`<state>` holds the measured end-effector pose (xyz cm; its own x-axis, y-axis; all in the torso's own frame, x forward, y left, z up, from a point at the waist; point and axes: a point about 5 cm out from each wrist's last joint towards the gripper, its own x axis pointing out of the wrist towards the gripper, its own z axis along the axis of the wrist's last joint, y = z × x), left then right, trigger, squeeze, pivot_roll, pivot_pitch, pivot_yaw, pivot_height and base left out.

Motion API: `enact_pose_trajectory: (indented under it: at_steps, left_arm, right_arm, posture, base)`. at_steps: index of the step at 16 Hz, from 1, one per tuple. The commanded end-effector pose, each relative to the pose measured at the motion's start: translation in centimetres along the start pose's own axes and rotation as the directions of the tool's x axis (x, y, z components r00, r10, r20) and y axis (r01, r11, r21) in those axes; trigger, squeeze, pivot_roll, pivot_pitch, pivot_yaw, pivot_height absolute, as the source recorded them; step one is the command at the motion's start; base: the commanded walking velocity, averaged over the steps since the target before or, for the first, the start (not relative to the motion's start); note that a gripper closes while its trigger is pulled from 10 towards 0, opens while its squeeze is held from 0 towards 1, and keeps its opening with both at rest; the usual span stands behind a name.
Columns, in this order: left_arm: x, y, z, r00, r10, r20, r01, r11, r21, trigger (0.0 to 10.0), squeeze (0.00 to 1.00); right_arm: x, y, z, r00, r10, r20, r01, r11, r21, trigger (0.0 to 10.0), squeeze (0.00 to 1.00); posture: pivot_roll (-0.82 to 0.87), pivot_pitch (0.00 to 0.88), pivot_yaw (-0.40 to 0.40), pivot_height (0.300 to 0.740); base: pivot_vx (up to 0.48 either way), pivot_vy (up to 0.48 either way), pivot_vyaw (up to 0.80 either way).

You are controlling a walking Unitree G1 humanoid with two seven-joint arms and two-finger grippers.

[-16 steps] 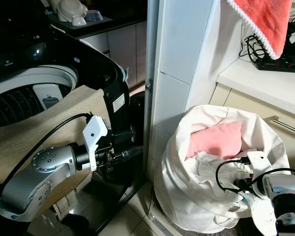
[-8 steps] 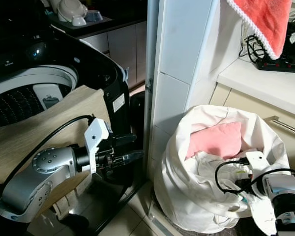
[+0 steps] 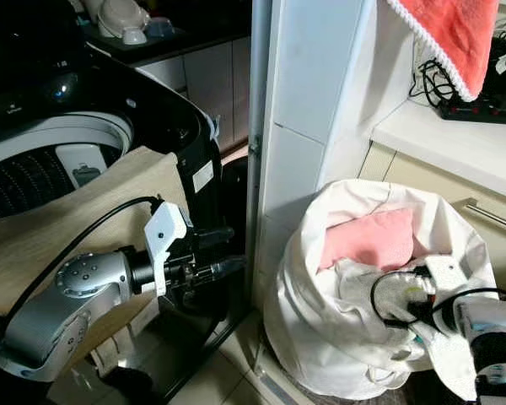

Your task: Clothes washing

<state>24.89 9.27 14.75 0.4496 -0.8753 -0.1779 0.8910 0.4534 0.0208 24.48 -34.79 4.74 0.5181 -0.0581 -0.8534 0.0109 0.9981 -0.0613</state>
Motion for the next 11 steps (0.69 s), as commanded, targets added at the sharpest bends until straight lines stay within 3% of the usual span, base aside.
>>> enact_pose_trajectory:
  at_steps: [1, 4, 5, 7, 8, 9, 10, 11]
  left_arm:
    - [-0.1, 0.4, 0.1, 0.999, 0.036, 0.003, -0.036, 0.999, 0.015, 10.0, 0.00]
    - [0.1, 1.4, 1.4, 0.987, 0.143, 0.076, -0.143, 0.990, -0.010, 10.0, 0.00]
    - [0.1, 1.9, 2.1, 0.976, 0.184, 0.112, -0.185, 0.983, -0.001, 10.0, 0.00]
    - [0.5, 2.6, 4.4, 0.945, 0.231, 0.230, -0.227, 0.973, -0.044, 10.0, 0.00]
    - [0.7, 2.7, 5.3, 0.932, 0.240, 0.270, -0.240, 0.970, -0.033, 10.0, 0.00]
    - [1.2, 2.9, 6.7, 0.910, 0.251, 0.330, -0.258, 0.966, -0.023, 10.0, 0.00]
    - [2.0, 2.8, 8.5, 0.884, 0.237, 0.404, -0.231, 0.971, -0.063, 10.0, 0.00]
    - [2.3, 2.7, 9.1, 0.872, 0.232, 0.430, -0.214, 0.973, -0.091, 10.0, 0.91]
  right_arm:
    - [-1.4, -0.5, 2.6, 0.992, 0.018, 0.122, -0.022, 0.999, 0.037, 0.0, 0.00]
    - [-5.2, -0.4, 7.4, 0.917, 0.114, 0.383, -0.174, 0.977, 0.126, 0.0, 0.00]
    - [-6.9, 0.2, 9.0, 0.861, 0.171, 0.478, -0.253, 0.961, 0.113, 0.0, 0.00]
    - [-10.8, 2.7, 12.0, 0.695, 0.343, 0.632, -0.437, 0.900, -0.007, 0.0, 0.00]
    - [-11.8, 3.8, 12.6, 0.642, 0.397, 0.656, -0.486, 0.872, -0.053, 0.0, 0.00]
    - [-13.4, 5.8, 13.4, 0.553, 0.489, 0.675, -0.559, 0.818, -0.135, 0.0, 0.00]
    - [-15.0, 8.5, 13.6, 0.451, 0.601, 0.660, -0.631, 0.737, -0.239, 0.0, 0.00]
    - [-15.6, 9.5, 13.8, 0.404, 0.634, 0.659, -0.662, 0.700, -0.268, 0.0, 0.00]
  posture:
    - [-0.15, 0.000, 0.010, 0.740]
    - [-0.15, 0.000, 0.003, 0.740]
    - [-0.15, 0.000, 0.003, 0.740]
    - [-0.15, 0.000, 0.001, 0.740]
    - [-0.16, 0.000, -0.001, 0.740]
    - [-0.16, 0.000, -0.005, 0.740]
    - [-0.16, 0.000, -0.007, 0.740]
    - [-0.16, 0.000, -0.007, 0.740]
  base:
    - [0.000, 0.000, 0.00]
    - [0.000, 0.000, 0.00]
    - [0.000, 0.000, 0.00]
    - [0.000, 0.000, 0.00]
    - [0.000, 0.000, 0.00]
    - [0.000, 0.000, 0.00]
    - [0.000, 0.000, 0.00]
    - [0.000, 0.000, 0.00]
